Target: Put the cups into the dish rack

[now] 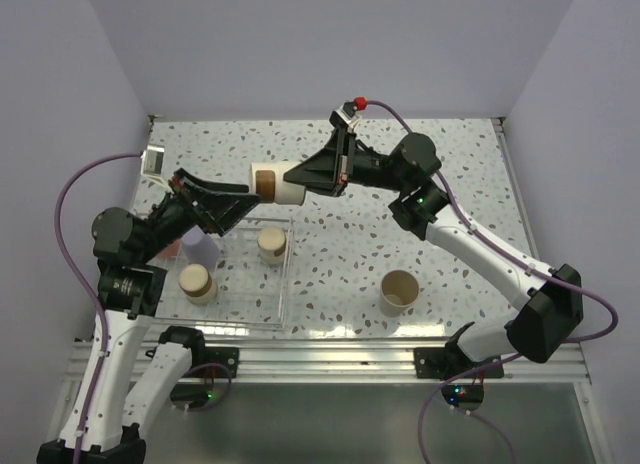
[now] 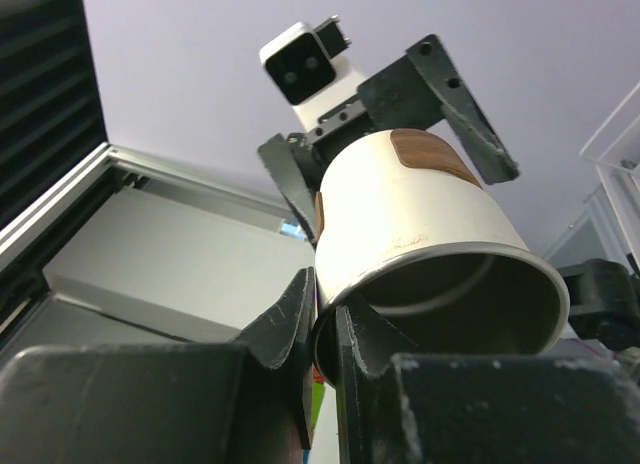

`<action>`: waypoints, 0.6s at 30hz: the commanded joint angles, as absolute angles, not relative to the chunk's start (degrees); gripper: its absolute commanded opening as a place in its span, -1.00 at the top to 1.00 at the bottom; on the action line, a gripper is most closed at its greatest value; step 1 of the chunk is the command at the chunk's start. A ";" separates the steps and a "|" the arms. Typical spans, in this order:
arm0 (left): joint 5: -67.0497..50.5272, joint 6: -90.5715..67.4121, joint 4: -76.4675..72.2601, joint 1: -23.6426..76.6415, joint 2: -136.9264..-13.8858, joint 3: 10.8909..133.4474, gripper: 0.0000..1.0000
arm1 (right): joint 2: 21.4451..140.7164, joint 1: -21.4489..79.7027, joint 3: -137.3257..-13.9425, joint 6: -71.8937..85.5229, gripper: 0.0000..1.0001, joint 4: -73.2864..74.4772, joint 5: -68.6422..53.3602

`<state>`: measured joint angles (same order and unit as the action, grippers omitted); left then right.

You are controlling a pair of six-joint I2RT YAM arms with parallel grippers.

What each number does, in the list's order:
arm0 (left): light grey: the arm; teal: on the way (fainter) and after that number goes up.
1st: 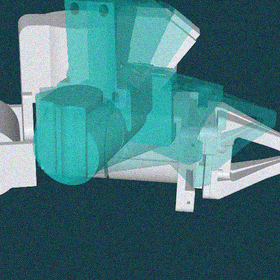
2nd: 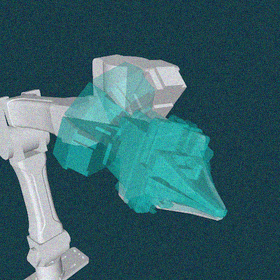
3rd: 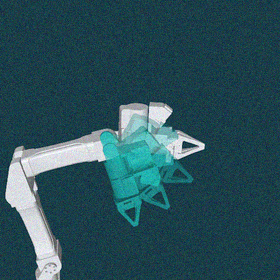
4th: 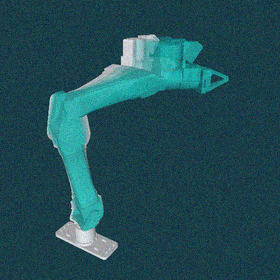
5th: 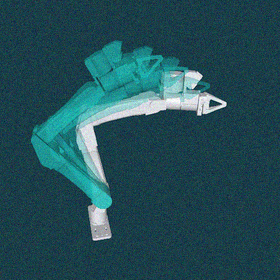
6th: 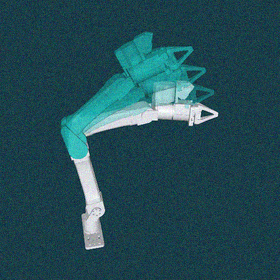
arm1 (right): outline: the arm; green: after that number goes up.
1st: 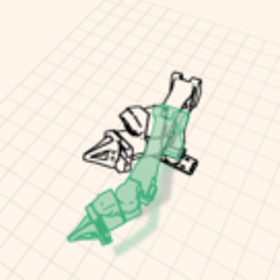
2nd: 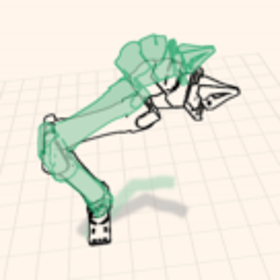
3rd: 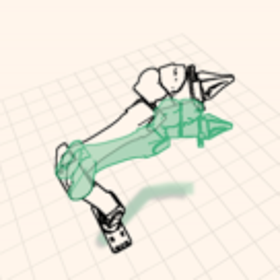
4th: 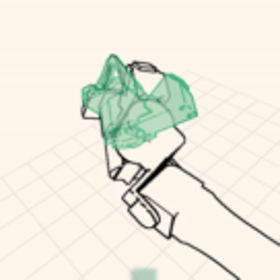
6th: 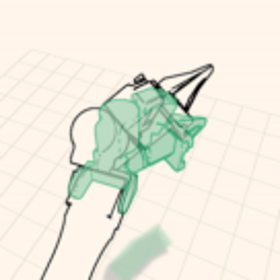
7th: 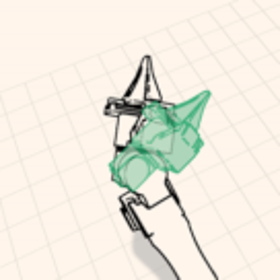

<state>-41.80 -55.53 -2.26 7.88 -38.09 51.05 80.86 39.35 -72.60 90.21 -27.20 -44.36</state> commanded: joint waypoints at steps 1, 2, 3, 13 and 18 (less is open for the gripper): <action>-42.54 -57.39 -7.47 7.56 -37.97 50.63 -1.00 | 79.28 39.20 -72.60 94.48 1.00 -35.77 -46.14; -42.45 -57.57 -8.34 7.56 -38.06 50.54 -1.00 | 79.19 39.20 -72.51 94.74 1.00 -35.86 -46.23; -42.45 -57.83 -9.05 7.56 -38.06 50.36 -1.00 | 79.19 39.29 -72.34 94.83 1.00 -36.03 -46.40; -44.73 -63.28 -18.54 7.56 -39.55 49.04 -1.00 | 80.06 39.29 -72.24 95.53 1.00 -36.47 -46.58; -45.88 -62.84 -18.46 7.56 -40.43 49.13 -1.00 | 81.65 39.29 -73.82 96.33 1.00 -37.71 -46.84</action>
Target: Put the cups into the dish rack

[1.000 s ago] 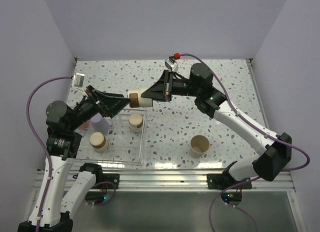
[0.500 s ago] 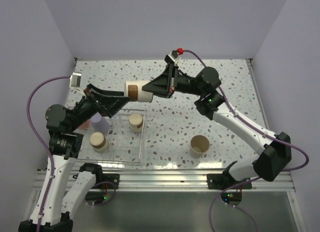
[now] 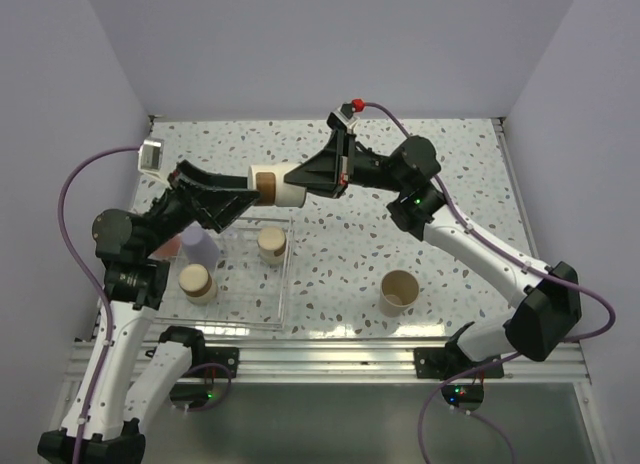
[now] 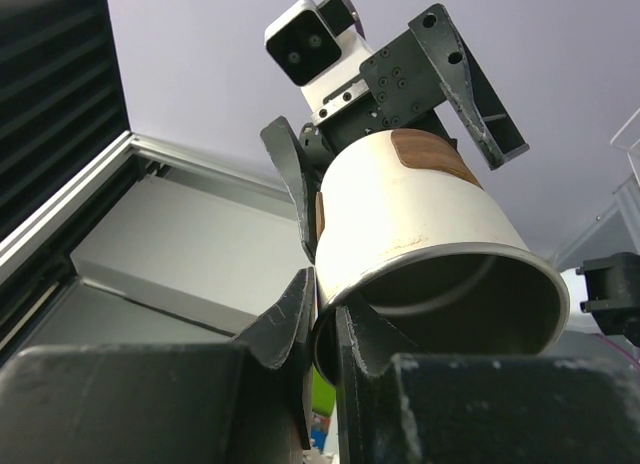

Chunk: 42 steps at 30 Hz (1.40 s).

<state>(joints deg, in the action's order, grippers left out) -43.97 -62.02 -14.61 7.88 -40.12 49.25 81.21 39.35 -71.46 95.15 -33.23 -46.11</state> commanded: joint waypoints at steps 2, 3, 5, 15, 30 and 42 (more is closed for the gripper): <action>-45.97 -62.84 -18.46 7.56 -40.69 49.22 -1.00 | 82.18 39.29 -74.44 96.33 1.00 -37.62 -47.02; -45.88 -62.84 -18.54 7.56 -40.69 49.13 -1.00 | 82.26 39.37 -74.44 96.33 1.00 -37.53 -47.20; -45.62 -62.84 -18.72 7.56 -40.87 49.39 -1.00 | 82.62 39.38 -74.36 96.50 1.00 -37.62 -47.20; -46.14 -62.40 -19.07 7.56 -42.36 50.01 -0.78 | 83.93 39.90 -74.62 96.68 1.00 -37.79 -46.67; -45.79 -60.91 -17.67 7.56 -42.63 50.45 0.12 | 84.11 40.96 -73.39 96.24 1.00 -38.14 -45.53; -43.77 -50.90 -0.12 7.56 -40.96 55.63 0.82 | 81.74 38.59 -76.99 83.96 -0.84 -20.85 -47.19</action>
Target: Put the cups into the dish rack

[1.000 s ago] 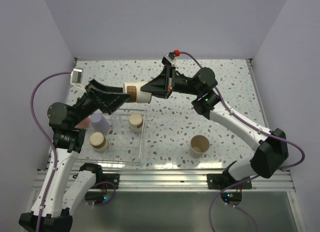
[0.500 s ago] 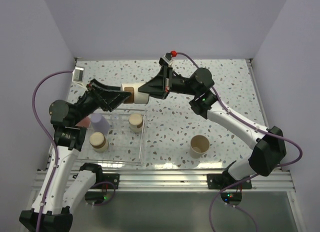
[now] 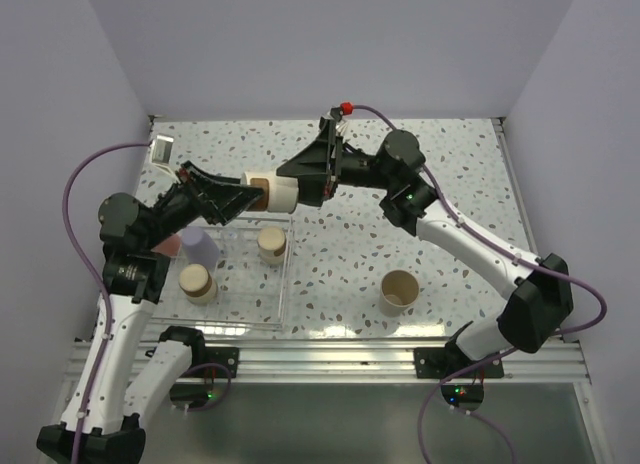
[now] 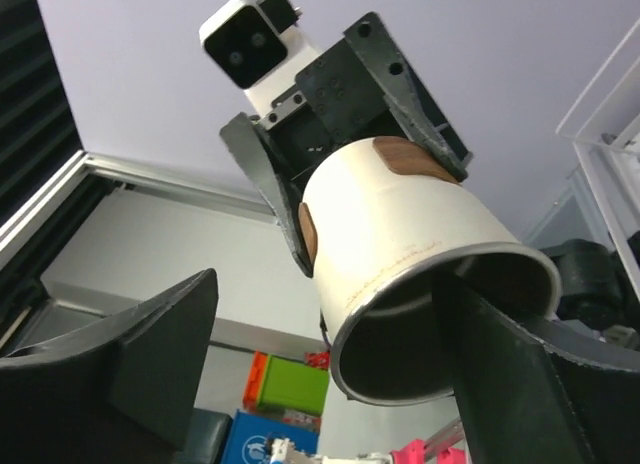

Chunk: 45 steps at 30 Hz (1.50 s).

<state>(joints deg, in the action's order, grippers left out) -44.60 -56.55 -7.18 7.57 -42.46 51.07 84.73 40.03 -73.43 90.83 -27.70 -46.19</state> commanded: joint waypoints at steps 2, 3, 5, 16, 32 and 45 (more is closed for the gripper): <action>-42.19 -47.14 5.95 7.56 -40.78 57.03 0.84 | 80.60 37.19 -77.26 81.14 -0.96 -16.72 -47.98; -41.67 -45.80 10.59 7.56 -40.61 58.52 0.87 | 79.20 35.26 -77.52 77.47 -0.96 -11.91 -48.42; -39.30 -41.85 17.73 7.47 -40.61 61.16 0.92 | 77.43 31.74 -78.49 71.37 -0.97 1.62 -47.82; -27.08 -26.11 45.87 7.56 -40.61 68.82 1.00 | 69.36 25.05 -77.71 41.57 -0.96 39.02 -36.21; -17.76 -21.53 58.71 7.56 -34.19 54.58 1.00 | 70.40 25.05 -76.81 36.56 -0.96 43.59 -33.49; -8.01 -24.16 57.83 7.56 -36.65 49.66 1.00 | 73.39 24.96 -77.52 36.21 -0.96 43.42 -33.05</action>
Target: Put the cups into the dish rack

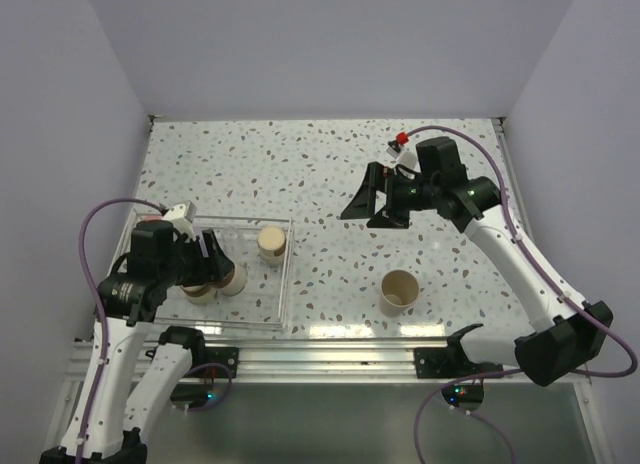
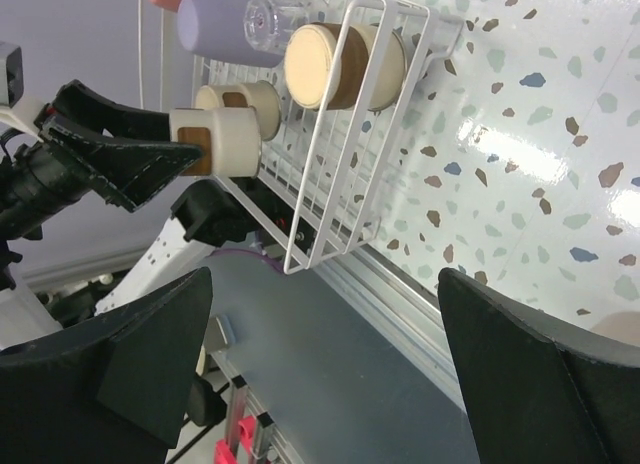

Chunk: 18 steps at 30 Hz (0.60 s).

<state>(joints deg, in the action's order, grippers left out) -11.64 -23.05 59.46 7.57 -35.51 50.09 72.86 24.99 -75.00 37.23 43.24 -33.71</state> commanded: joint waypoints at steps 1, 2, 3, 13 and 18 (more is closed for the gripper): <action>-7.48 -24.34 57.75 7.56 -37.26 49.66 1.00 | 73.56 25.05 -77.61 36.04 -0.96 43.42 -32.96; -6.51 -24.61 57.48 7.56 -37.53 49.48 1.00 | 73.65 24.96 -77.52 35.95 -0.96 43.42 -32.78; -5.72 -25.39 57.57 7.56 -37.70 49.13 1.00 | 73.74 24.96 -77.52 35.86 -0.96 43.50 -32.70; -3.60 -27.60 53.97 7.56 -40.08 44.47 1.00 | 74.79 24.96 -77.52 34.81 -0.96 44.03 -31.64; -3.43 -27.51 52.91 7.56 -40.52 43.77 1.00 | 75.41 25.05 -78.13 34.01 -0.96 44.73 -30.68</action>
